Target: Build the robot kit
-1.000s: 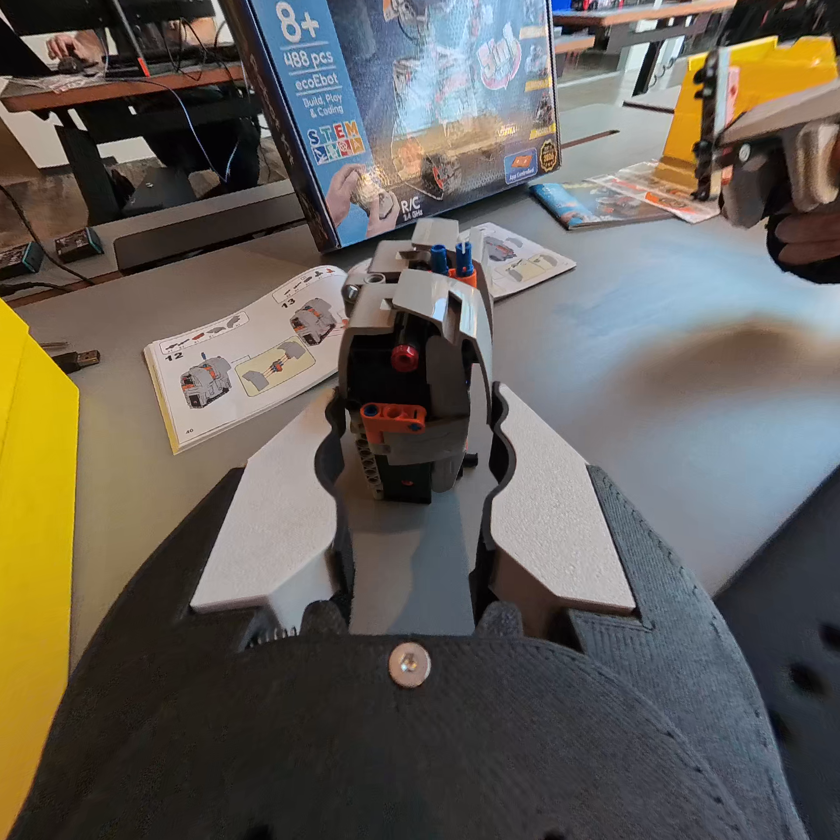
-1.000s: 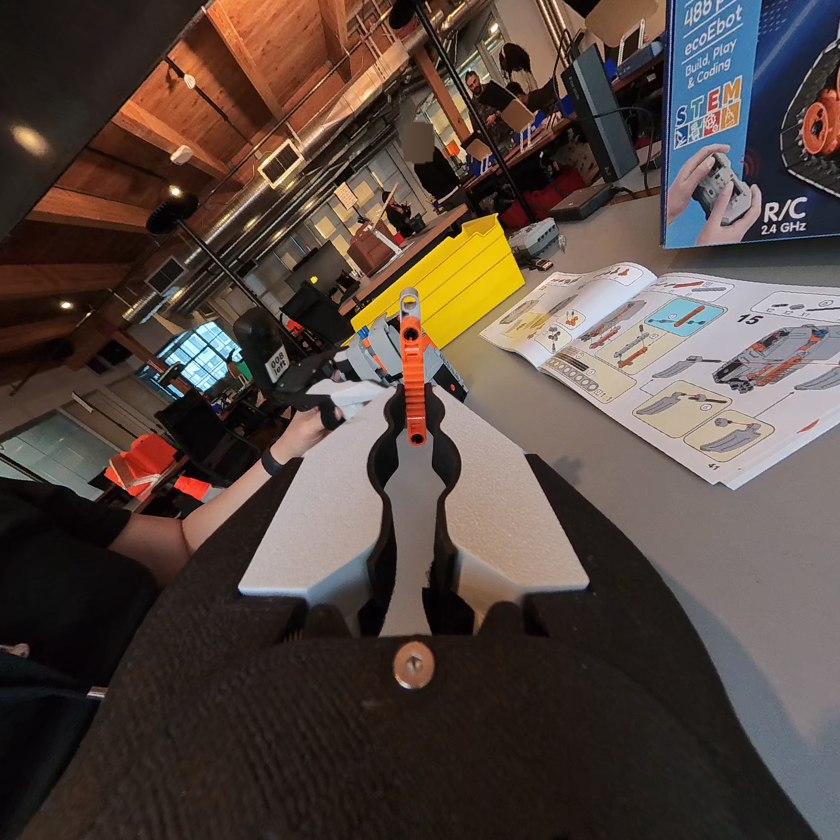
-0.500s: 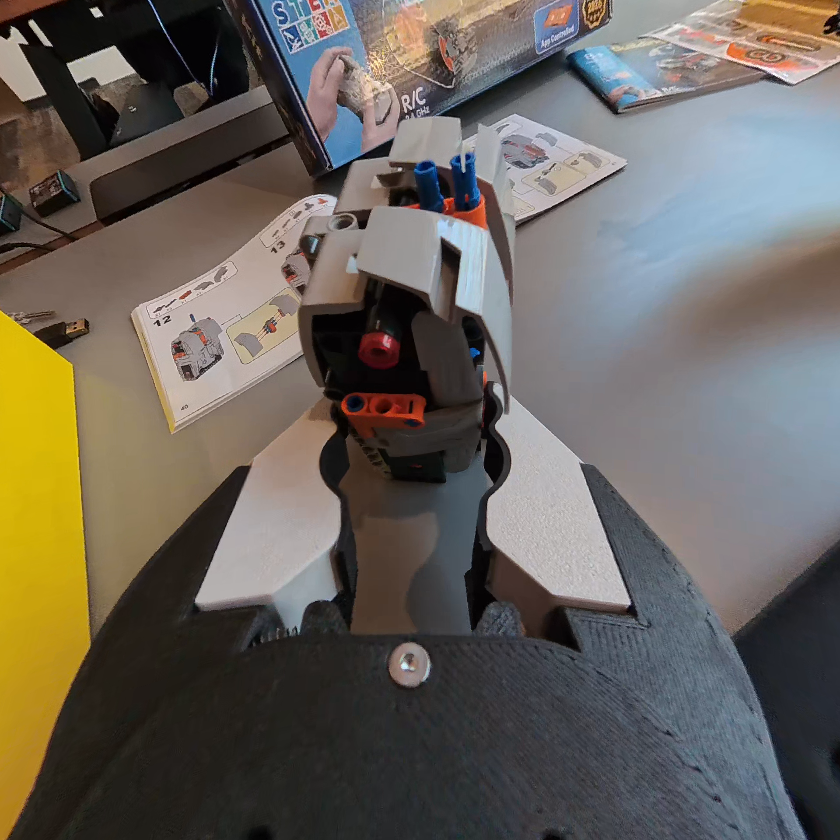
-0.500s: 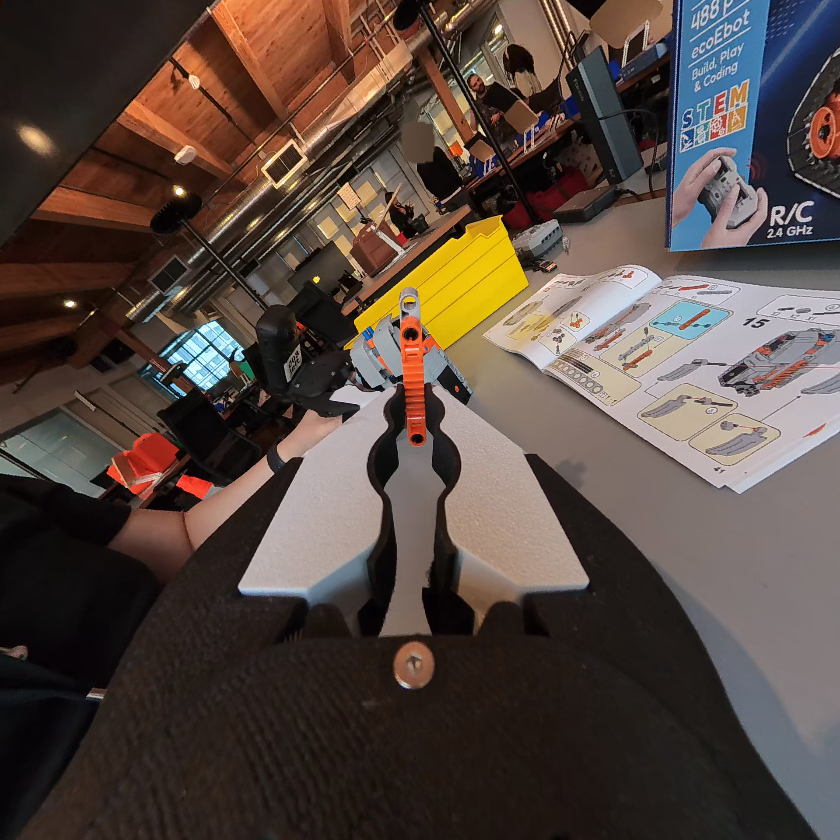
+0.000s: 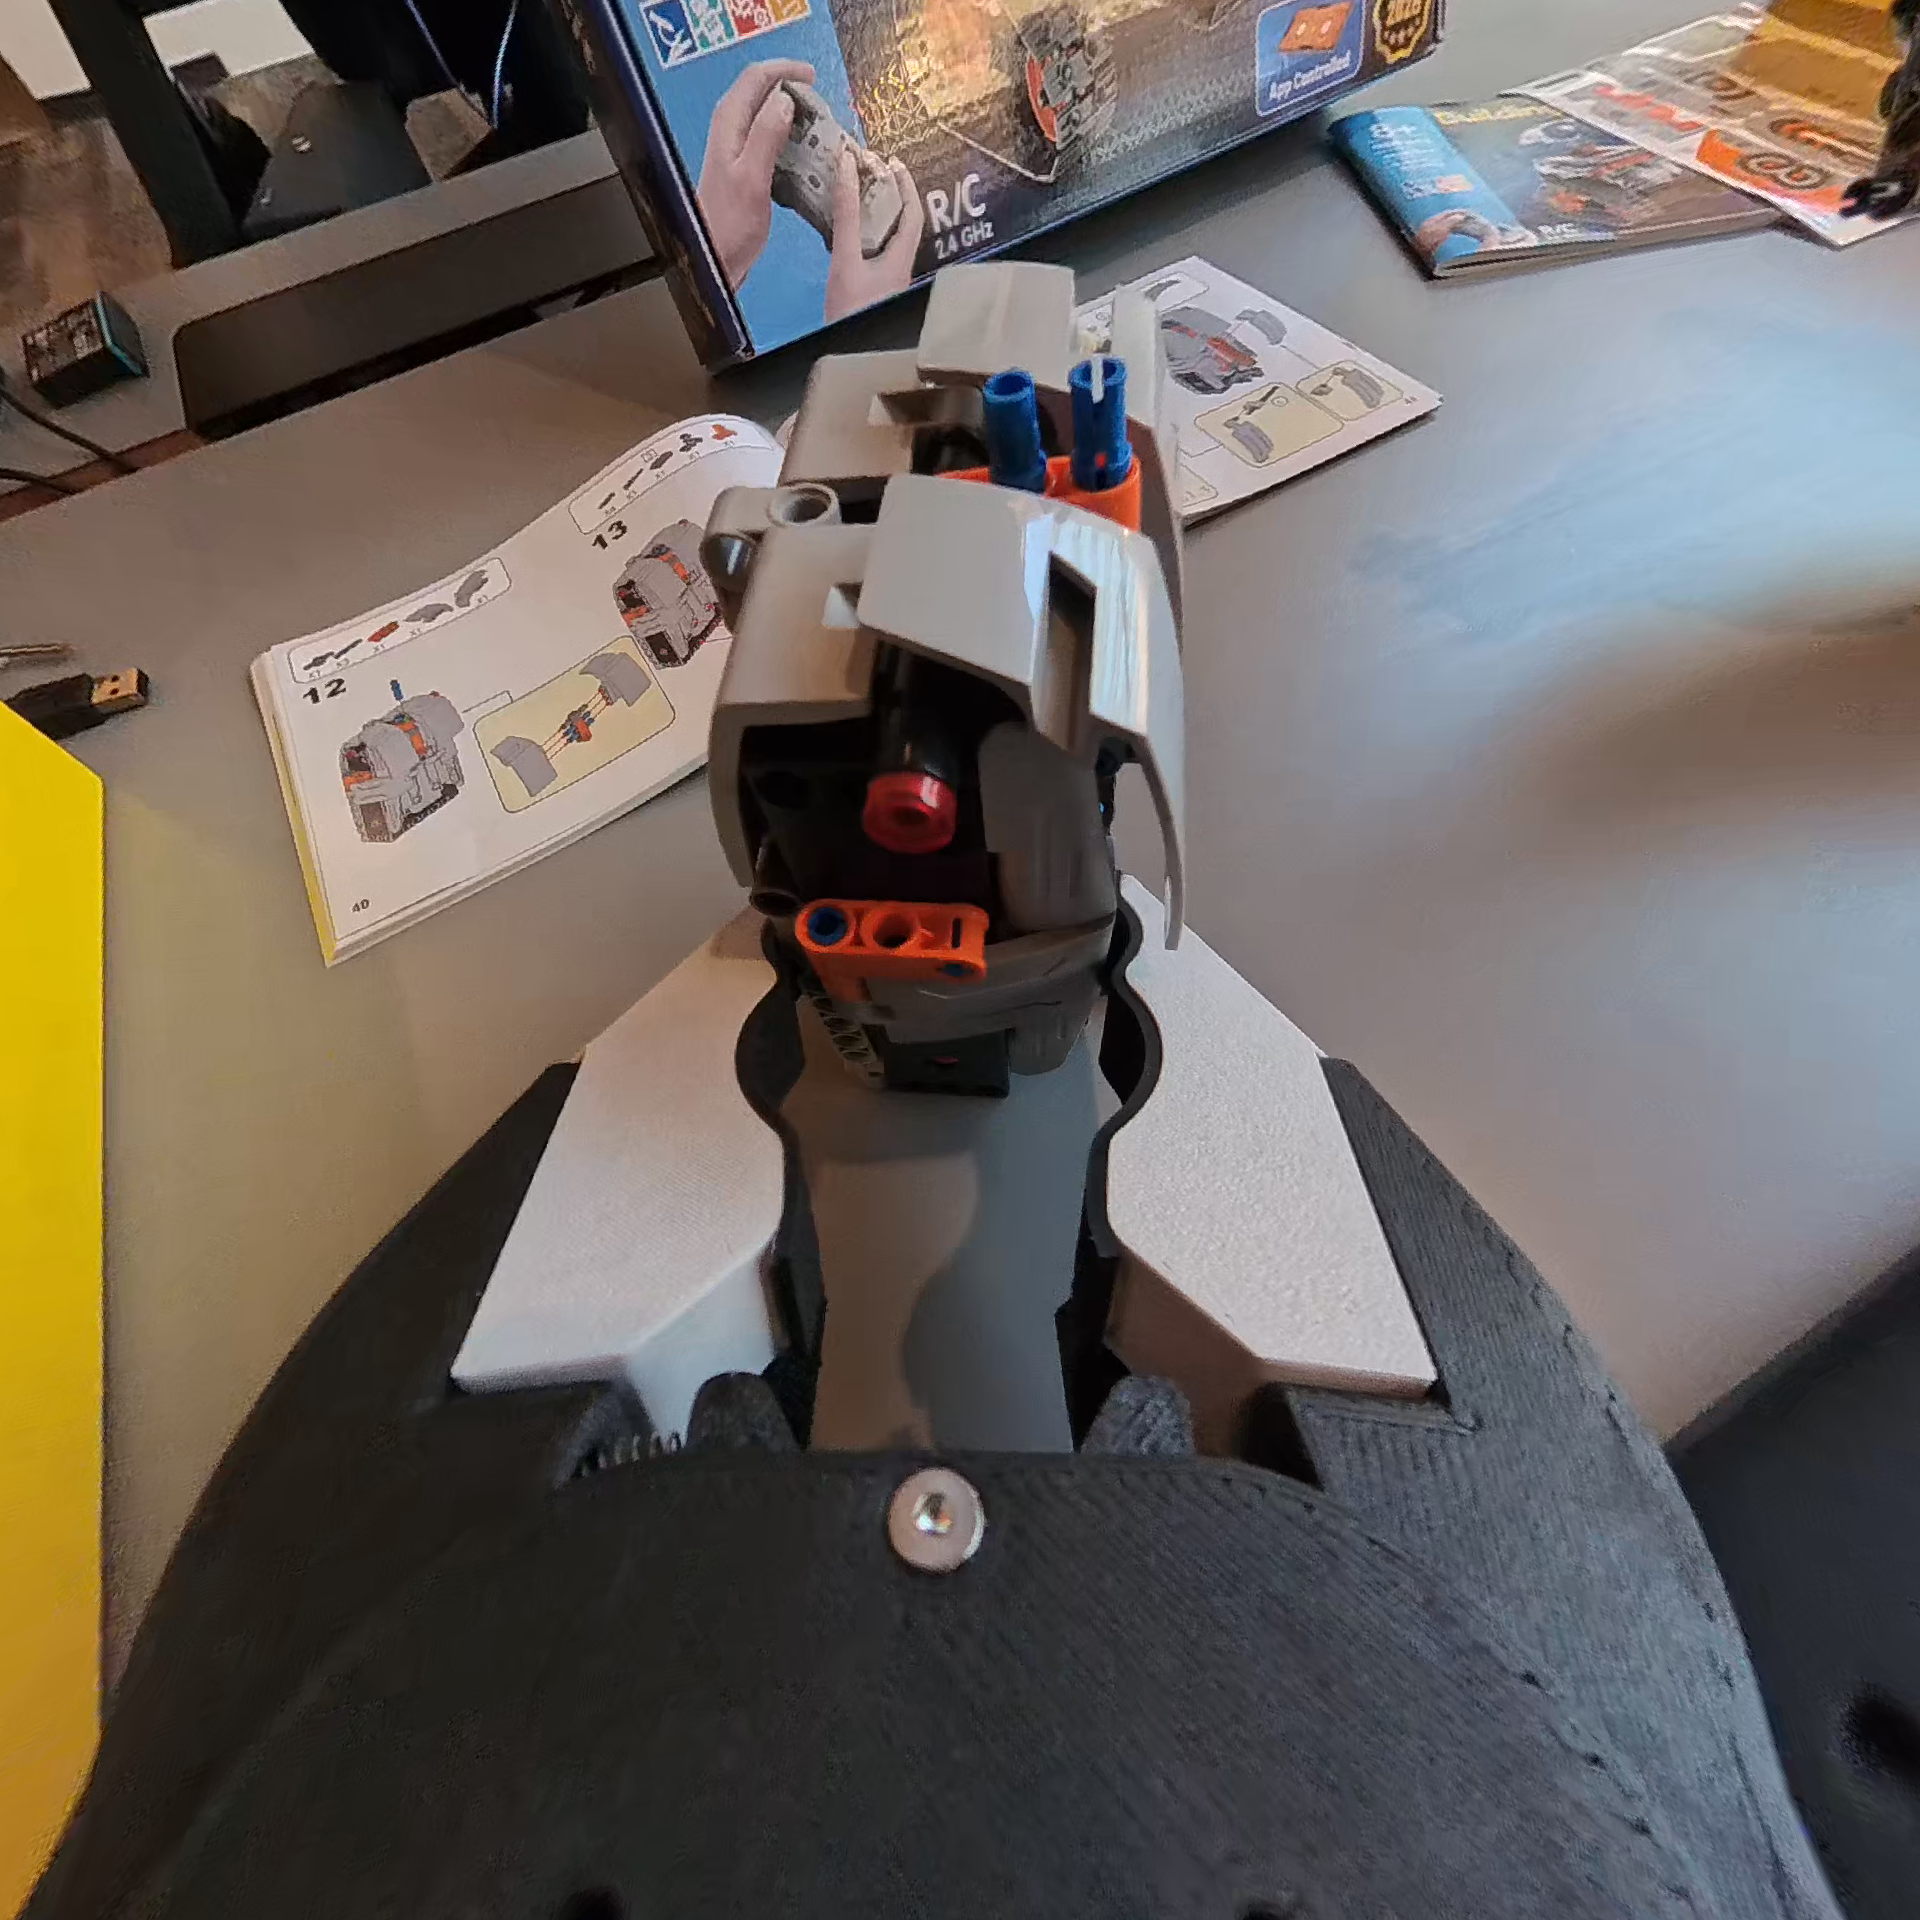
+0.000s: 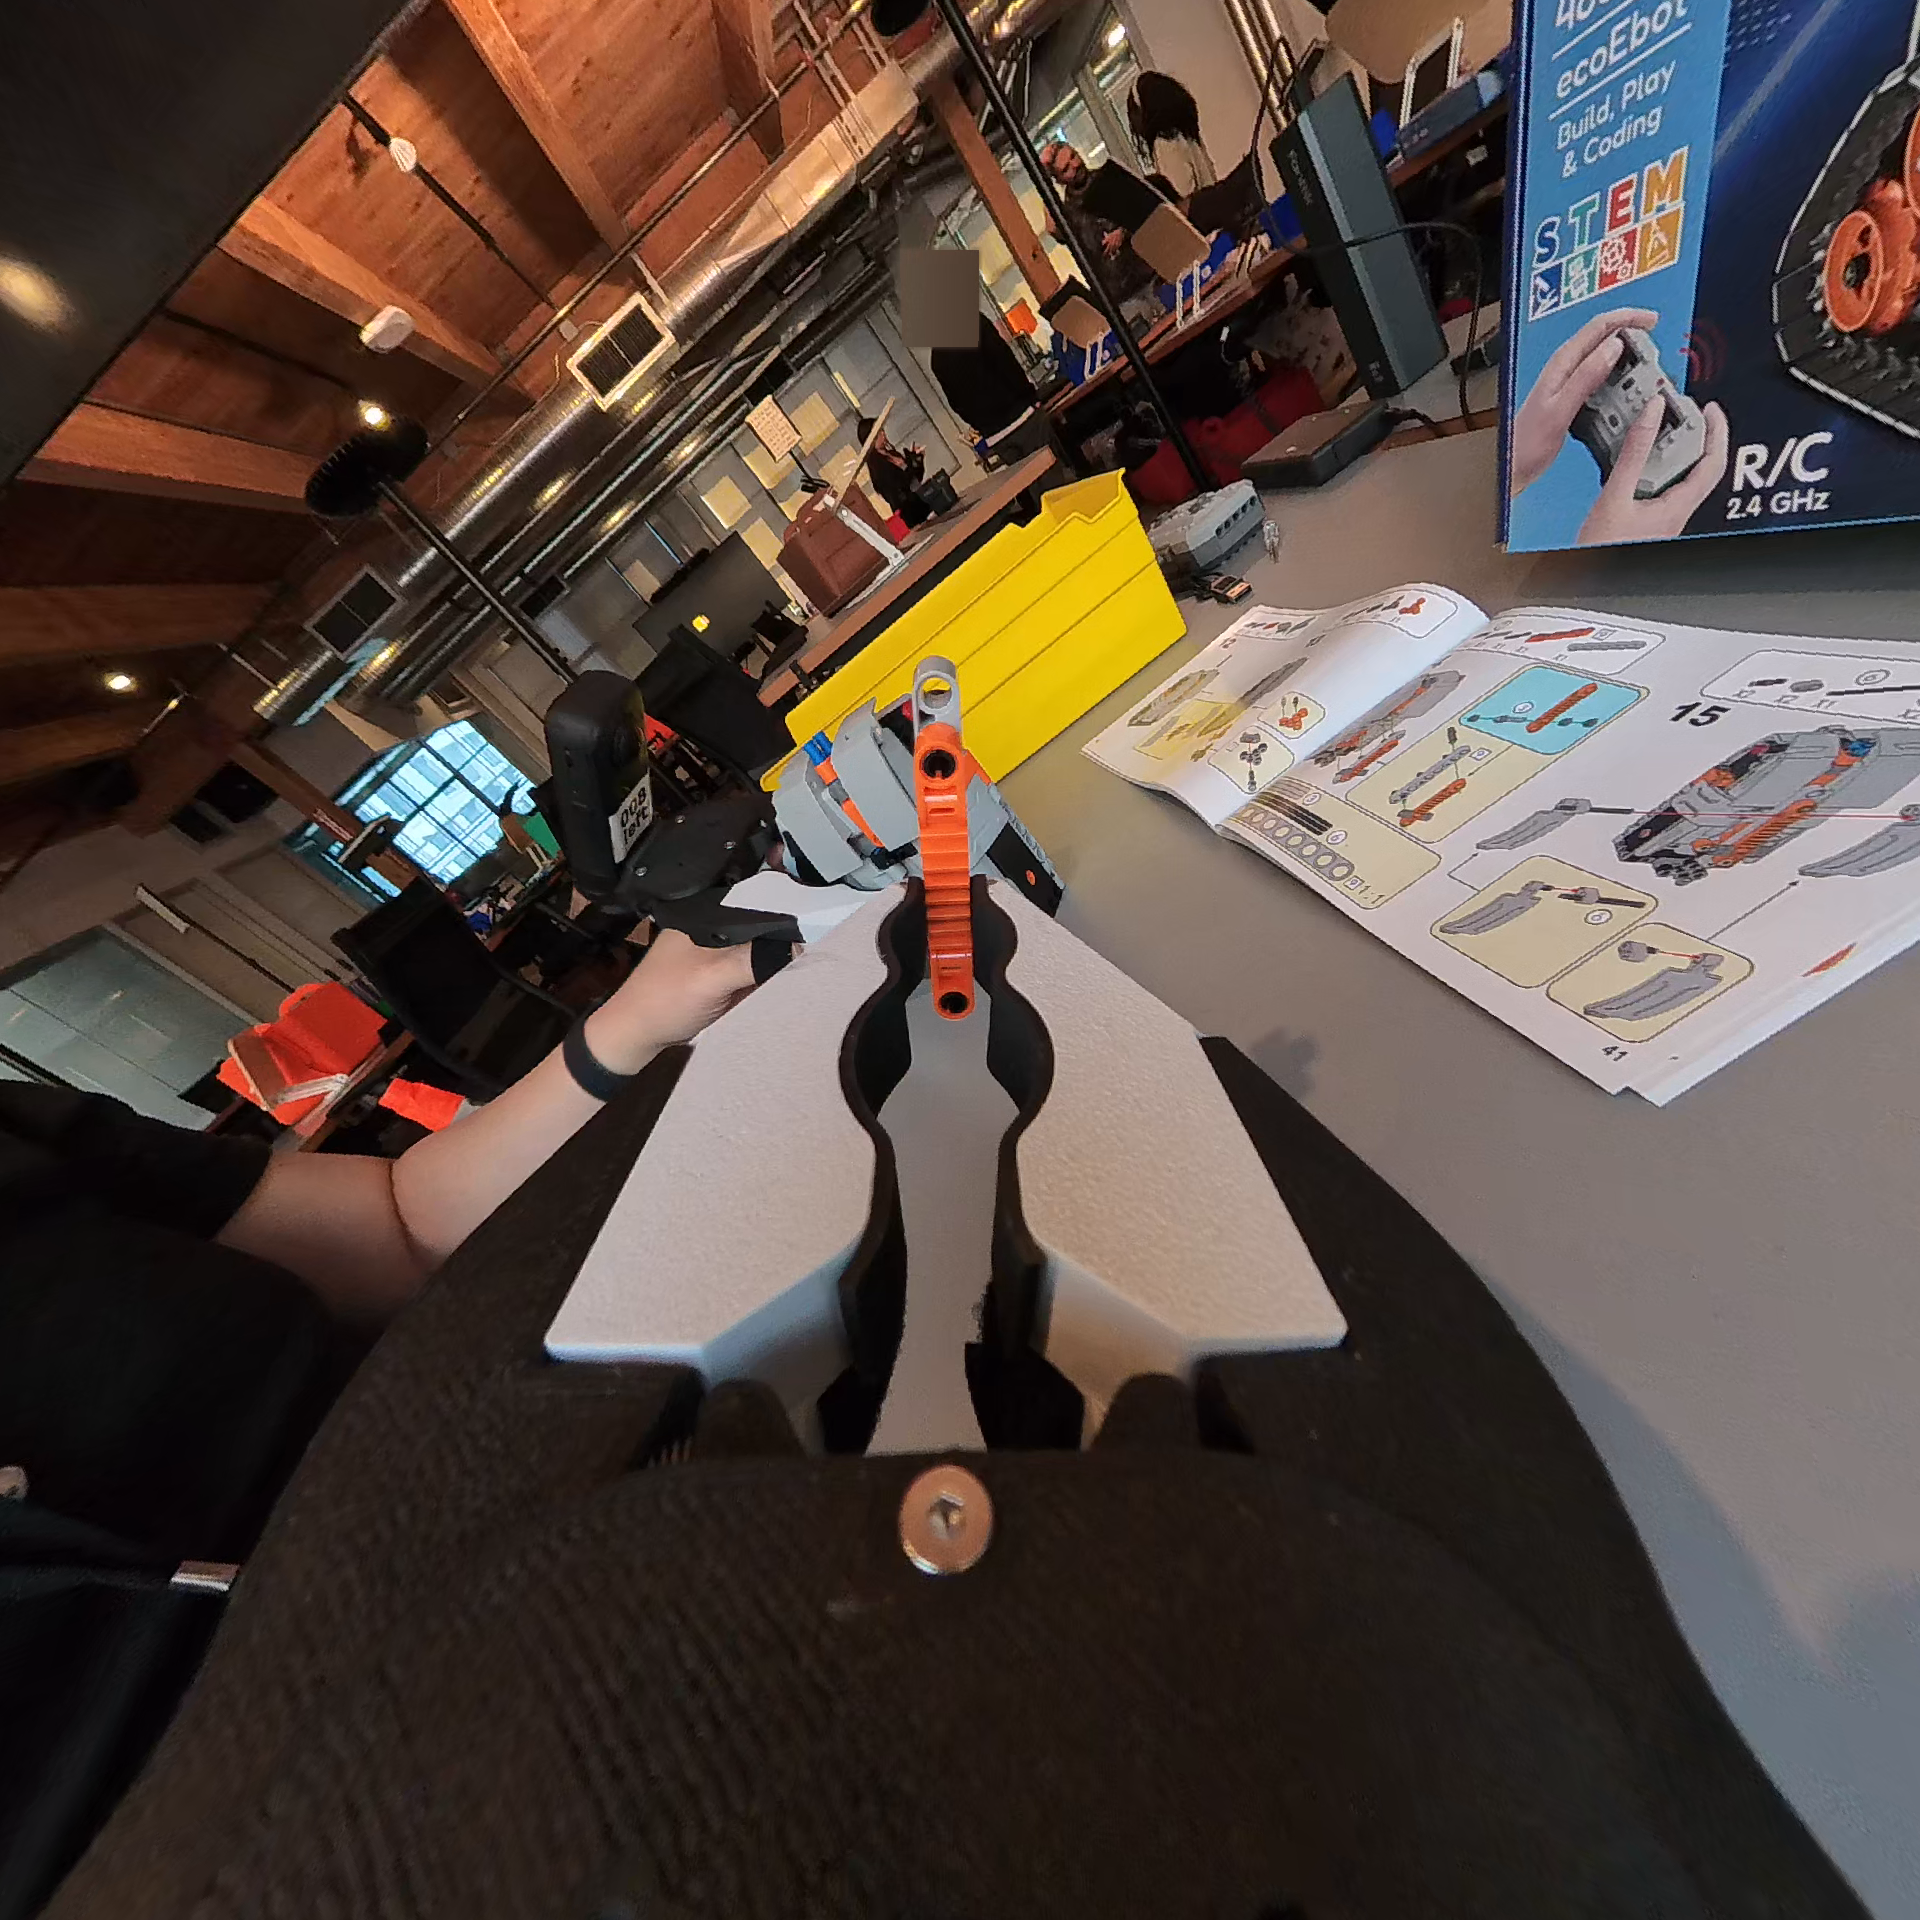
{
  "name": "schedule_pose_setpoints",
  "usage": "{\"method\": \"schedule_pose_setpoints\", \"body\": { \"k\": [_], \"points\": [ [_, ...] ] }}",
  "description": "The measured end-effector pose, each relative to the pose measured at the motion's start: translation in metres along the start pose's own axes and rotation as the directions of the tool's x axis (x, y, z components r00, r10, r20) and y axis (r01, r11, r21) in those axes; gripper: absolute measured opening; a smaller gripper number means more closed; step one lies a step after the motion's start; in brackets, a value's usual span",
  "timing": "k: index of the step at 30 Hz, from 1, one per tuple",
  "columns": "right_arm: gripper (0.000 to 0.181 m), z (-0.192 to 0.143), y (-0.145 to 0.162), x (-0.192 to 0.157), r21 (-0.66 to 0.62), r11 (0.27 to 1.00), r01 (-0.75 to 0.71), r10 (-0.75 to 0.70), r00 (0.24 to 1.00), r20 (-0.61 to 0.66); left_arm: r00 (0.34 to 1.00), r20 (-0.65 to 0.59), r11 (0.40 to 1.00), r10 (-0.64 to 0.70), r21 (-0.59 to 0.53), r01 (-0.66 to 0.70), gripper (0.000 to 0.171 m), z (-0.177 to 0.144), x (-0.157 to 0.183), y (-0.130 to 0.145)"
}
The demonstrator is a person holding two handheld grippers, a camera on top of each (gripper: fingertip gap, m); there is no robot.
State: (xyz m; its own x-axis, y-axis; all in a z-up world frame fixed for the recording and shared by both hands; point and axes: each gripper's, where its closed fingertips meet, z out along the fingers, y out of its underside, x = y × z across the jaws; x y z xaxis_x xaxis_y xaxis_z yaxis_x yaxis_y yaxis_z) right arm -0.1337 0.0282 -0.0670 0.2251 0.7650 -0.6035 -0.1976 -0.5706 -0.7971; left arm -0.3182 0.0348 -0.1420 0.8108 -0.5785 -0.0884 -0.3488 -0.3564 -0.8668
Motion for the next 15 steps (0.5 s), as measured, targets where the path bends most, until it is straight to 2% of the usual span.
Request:
{"method": "schedule_pose_setpoints", "body": {
  "k": [11, 12, 15],
  "points": [
    [0.007, 0.001, 0.004, 0.005, -0.034, 0.997, 0.066, -0.068, 0.996, -0.061, 0.997, -0.023, 0.997, -0.073, -0.033, 0.072, 0.055, 0.015, 0.014, -0.001],
    [0.007, 0.001, 0.004, 0.006, -0.038, 0.996, 0.076, -0.079, 0.995, -0.069, 0.997, -0.025, 0.997, -0.071, -0.043, 0.07, 0.057, 0.015, 0.015, 0.001],
    [0.007, 0.001, 0.006, 0.009, -0.064, 0.992, 0.113, -0.12, 0.987, -0.104, 0.999, 0.004, 0.999, -0.049, -0.017, 0.049, 0.08, 0.013, 0.013, -0.002]
  ]
}}
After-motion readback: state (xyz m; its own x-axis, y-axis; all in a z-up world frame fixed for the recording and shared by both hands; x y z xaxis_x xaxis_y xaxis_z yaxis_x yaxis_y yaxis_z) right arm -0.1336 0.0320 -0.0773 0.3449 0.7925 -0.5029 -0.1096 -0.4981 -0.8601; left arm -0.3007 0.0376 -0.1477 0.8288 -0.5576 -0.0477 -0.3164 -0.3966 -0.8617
